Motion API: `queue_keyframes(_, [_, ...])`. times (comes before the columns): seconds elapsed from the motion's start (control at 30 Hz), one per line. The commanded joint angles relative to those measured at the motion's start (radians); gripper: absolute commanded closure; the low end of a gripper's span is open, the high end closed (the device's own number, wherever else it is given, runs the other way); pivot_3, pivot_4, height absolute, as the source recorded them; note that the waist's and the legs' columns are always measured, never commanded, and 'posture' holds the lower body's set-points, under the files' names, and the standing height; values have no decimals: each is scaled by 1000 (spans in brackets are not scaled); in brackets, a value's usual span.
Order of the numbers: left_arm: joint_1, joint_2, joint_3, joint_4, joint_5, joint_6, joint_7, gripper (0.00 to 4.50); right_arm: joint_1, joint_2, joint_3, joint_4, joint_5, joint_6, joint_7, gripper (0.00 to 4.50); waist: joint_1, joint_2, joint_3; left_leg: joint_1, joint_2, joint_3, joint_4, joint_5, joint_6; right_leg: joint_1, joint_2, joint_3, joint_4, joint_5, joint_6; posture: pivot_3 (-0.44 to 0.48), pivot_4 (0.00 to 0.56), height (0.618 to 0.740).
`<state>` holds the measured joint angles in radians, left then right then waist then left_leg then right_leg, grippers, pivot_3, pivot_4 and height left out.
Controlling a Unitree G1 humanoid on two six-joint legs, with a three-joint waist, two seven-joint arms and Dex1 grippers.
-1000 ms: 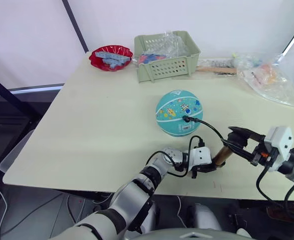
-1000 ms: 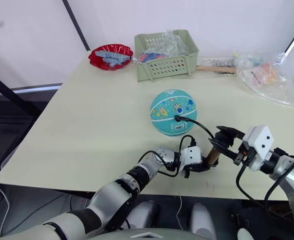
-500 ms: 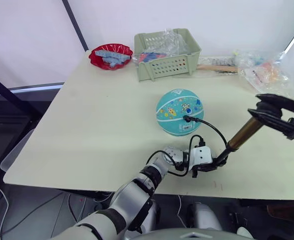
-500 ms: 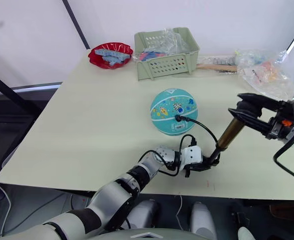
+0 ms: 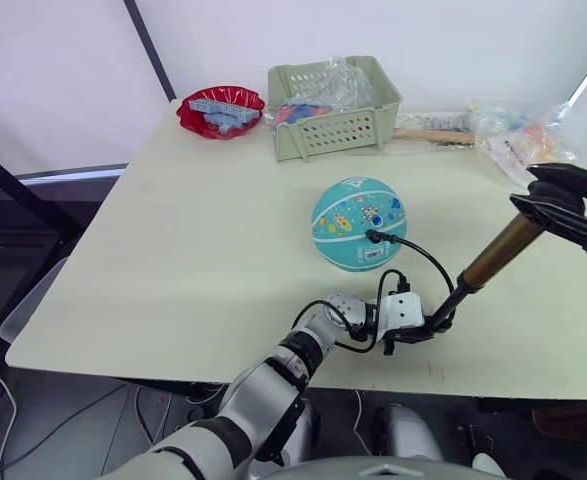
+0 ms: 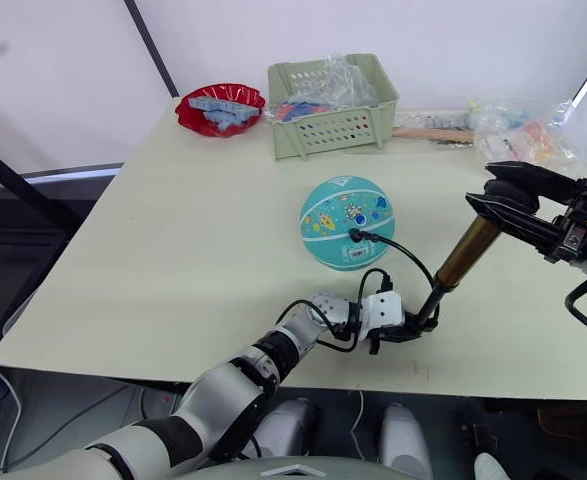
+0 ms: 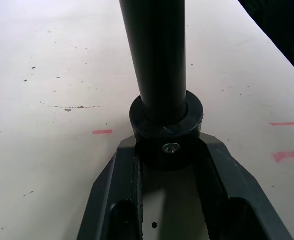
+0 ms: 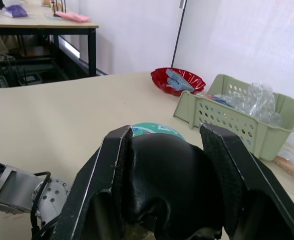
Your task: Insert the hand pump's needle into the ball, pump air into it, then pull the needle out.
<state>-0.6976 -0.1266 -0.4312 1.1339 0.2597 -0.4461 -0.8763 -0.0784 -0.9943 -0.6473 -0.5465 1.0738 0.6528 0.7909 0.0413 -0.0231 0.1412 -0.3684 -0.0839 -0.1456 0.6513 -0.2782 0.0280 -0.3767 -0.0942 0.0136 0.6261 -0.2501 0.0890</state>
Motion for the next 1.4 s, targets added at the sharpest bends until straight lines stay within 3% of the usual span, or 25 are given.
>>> queue_keyframes(0.03, [38,17,-39,84,59,66,11,3546,-59,-25,-93,7,32,-20,-17,2873,0,0,0,0,0,0,0,0,0,0,0,0,0,0,0,0,150,740])
queue_keyframes(0.57, [39,14,-38,80,56,70,13,3546,115,86,96,-48,-191,-121,70,2873,0,-2,0,1,0,0,0,0,0,0,1,0,0,-1,1,0,150,740])
queue_keyframes(0.97, [35,11,-35,74,52,71,12,3546,255,199,343,22,-481,-341,110,2873,-1,-3,-2,3,0,-1,0,0,0,1,1,0,0,-2,4,0,150,740])
queue_keyframes(1.1, [34,9,-35,73,52,72,13,3546,288,265,436,100,-622,-506,107,2873,-1,-5,-3,4,0,0,0,0,0,2,2,0,0,-2,4,0,150,740])
queue_keyframes(1.4, [34,13,-35,73,52,72,12,3546,267,270,415,82,-567,-486,92,2873,-2,-3,-4,6,0,-1,0,0,0,3,2,1,0,-2,4,0,150,740])
